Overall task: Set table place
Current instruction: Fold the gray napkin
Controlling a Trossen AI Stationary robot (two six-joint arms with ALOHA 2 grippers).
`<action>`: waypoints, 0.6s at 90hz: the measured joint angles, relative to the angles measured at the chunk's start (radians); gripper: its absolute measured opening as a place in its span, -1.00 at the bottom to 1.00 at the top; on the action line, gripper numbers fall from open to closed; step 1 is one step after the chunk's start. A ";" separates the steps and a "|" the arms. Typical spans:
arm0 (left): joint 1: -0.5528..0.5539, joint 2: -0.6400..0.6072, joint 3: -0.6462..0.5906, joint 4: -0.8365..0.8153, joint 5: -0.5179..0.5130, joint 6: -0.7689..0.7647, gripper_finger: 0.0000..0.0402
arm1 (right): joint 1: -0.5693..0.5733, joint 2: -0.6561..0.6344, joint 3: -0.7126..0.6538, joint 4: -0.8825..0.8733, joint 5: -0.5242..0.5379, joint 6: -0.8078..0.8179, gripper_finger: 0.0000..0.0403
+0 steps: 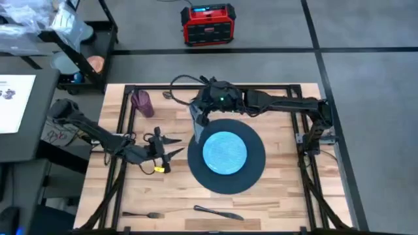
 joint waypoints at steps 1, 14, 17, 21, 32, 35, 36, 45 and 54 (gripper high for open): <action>-0.004 -0.007 0.000 0.000 0.000 0.001 -0.29 | 0.000 0.000 0.000 0.010 -0.003 -0.005 -1.00; -0.055 -0.082 0.000 -0.014 -0.013 0.008 -0.29 | 0.021 0.015 0.001 0.047 -0.006 -0.023 -1.00; -0.067 -0.095 0.000 -0.019 -0.018 0.008 -0.29 | 0.027 0.016 0.001 0.006 -0.007 -0.007 -1.00; -0.083 -0.107 0.000 -0.026 -0.028 0.008 -0.29 | 0.035 0.021 0.001 -0.080 -0.015 0.030 -1.00; -0.121 -0.118 0.000 -0.033 -0.062 0.009 -0.29 | 0.055 0.073 -0.008 -0.335 -0.084 0.118 -1.00; -0.127 -0.118 0.000 -0.032 -0.067 0.011 -0.29 | 0.067 0.094 -0.020 -0.358 -0.084 0.128 -1.00; -0.129 -0.118 0.000 -0.032 -0.069 0.012 -0.29 | 0.071 0.102 -0.022 -0.359 -0.084 0.128 -1.00; -0.136 -0.118 0.000 -0.032 -0.076 0.004 -0.29 | 0.099 0.137 -0.030 -0.338 -0.090 0.131 -1.00; -0.136 -0.117 0.000 -0.049 -0.076 -0.045 -0.29 | 0.115 0.147 -0.025 -0.303 -0.135 0.130 -1.00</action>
